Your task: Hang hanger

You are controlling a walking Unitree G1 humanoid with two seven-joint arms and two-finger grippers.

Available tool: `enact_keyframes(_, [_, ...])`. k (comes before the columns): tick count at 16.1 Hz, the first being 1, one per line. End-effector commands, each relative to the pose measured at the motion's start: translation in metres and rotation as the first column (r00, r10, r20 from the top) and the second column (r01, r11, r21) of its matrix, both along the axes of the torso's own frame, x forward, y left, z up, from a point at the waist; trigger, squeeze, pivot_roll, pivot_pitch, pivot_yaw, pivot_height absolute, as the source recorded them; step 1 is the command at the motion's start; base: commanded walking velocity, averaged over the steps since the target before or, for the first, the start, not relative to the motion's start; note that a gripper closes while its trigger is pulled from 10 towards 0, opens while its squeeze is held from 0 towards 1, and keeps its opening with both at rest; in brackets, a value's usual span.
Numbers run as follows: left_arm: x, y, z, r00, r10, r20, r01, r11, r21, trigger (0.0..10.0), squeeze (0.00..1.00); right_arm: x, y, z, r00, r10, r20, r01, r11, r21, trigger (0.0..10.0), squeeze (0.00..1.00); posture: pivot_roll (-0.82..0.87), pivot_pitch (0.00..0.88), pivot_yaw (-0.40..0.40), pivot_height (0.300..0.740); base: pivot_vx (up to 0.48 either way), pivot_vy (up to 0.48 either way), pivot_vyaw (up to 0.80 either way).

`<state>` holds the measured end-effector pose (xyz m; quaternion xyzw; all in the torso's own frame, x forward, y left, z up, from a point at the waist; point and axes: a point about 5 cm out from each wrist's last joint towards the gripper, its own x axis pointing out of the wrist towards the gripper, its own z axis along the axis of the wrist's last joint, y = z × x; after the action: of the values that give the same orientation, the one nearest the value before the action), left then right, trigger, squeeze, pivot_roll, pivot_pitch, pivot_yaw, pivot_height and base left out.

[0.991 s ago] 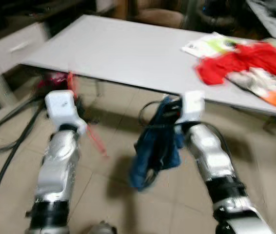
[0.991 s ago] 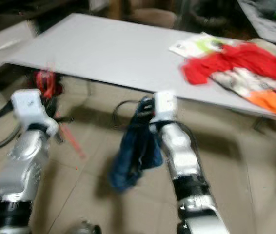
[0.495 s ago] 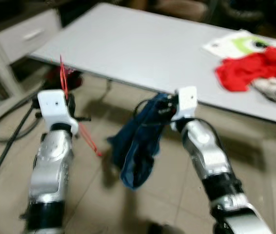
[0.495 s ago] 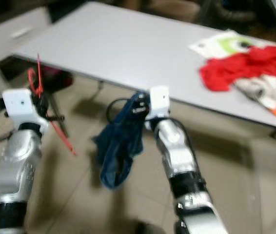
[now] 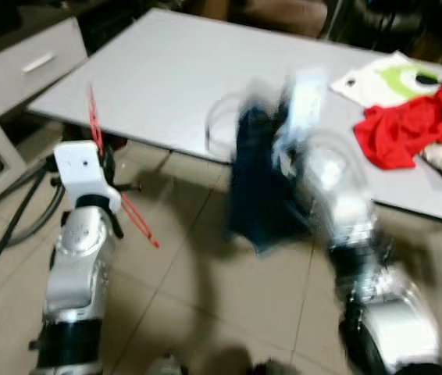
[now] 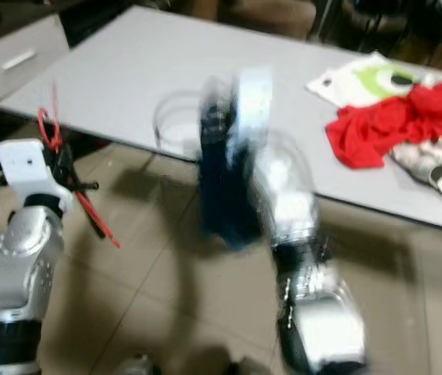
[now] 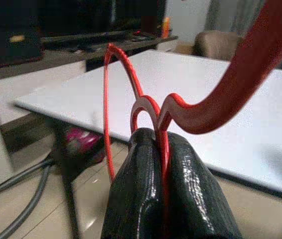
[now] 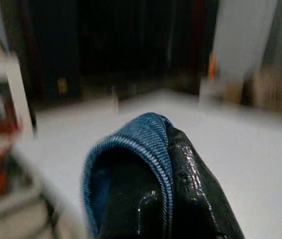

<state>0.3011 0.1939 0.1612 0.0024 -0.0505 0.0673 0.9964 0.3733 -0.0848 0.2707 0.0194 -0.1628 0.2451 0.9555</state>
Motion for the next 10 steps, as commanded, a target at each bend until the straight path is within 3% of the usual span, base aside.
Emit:
enact_keyframes(1, [0.004, -0.012, 0.007, 0.998, -0.049, 0.029, 0.049, 0.999, 0.002, 10.0, 0.00, 0.004, -0.021, 0.066, 0.981, -0.028, 0.190, 0.023, 0.999, 0.031, 0.0, 0.00, 0.10, 0.024, -0.022, 0.740, 0.435, 0.000, 0.00])
enact_keyframes(2, [0.005, -0.015, 0.008, 0.997, -0.065, 0.032, 0.065, 0.998, 0.002, 10.0, 0.00, 0.006, -0.030, 0.122, 0.949, -0.044, 0.313, 0.035, 0.999, 0.035, 0.0, 0.00, 0.10, 0.019, -0.020, 0.740, 0.435, 0.000, 0.00])
enact_keyframes(3, [0.006, -0.016, 0.009, 0.997, -0.072, 0.037, 0.072, 0.997, 0.003, 10.0, 0.00, 0.004, -0.034, 0.155, 0.919, -0.058, 0.390, 0.053, 0.998, 0.022, 0.0, 0.00, 0.10, 0.014, -0.023, 0.740, 0.435, 0.000, 0.00])
enact_keyframes(5, [0.007, -0.017, 0.012, 0.996, -0.073, 0.050, 0.072, 0.997, 0.009, 10.0, 0.00, 0.001, -0.040, 0.189, 0.881, -0.094, 0.463, 0.116, 0.993, -0.020, 0.0, 0.00, 0.11, 0.012, -0.031, 0.740, 0.435, 0.000, 0.00])
enact_keyframes(7, [0.006, -0.015, 0.015, 0.996, -0.052, 0.068, 0.051, 0.999, 0.017, 10.0, 0.00, 0.009, -0.050, 0.197, 0.879, -0.184, 0.441, 0.225, 0.973, -0.043, 0.0, 0.00, 0.12, 0.020, -0.056, 0.740, 0.435, 0.000, 0.00])
enact_keyframes(8, [0.005, -0.012, 0.016, 0.997, -0.034, 0.073, 0.033, 0.999, 0.017, 10.0, 0.00, 0.014, -0.053, 0.191, 0.886, -0.207, 0.415, 0.249, 0.967, -0.049, 0.0, 0.00, 0.13, 0.022, -0.059, 0.740, 0.435, 0.000, 0.00])
enact_keyframes(10, [0.001, -0.002, 0.016, 0.997, 0.017, 0.078, -0.018, 1.000, 0.019, 10.0, 0.00, 0.030, -0.060, 0.157, 0.909, -0.259, 0.328, 0.301, 0.950, -0.083, 0.0, 0.00, 0.14, 0.032, -0.069, 0.740, 0.431, 0.000, 0.00])
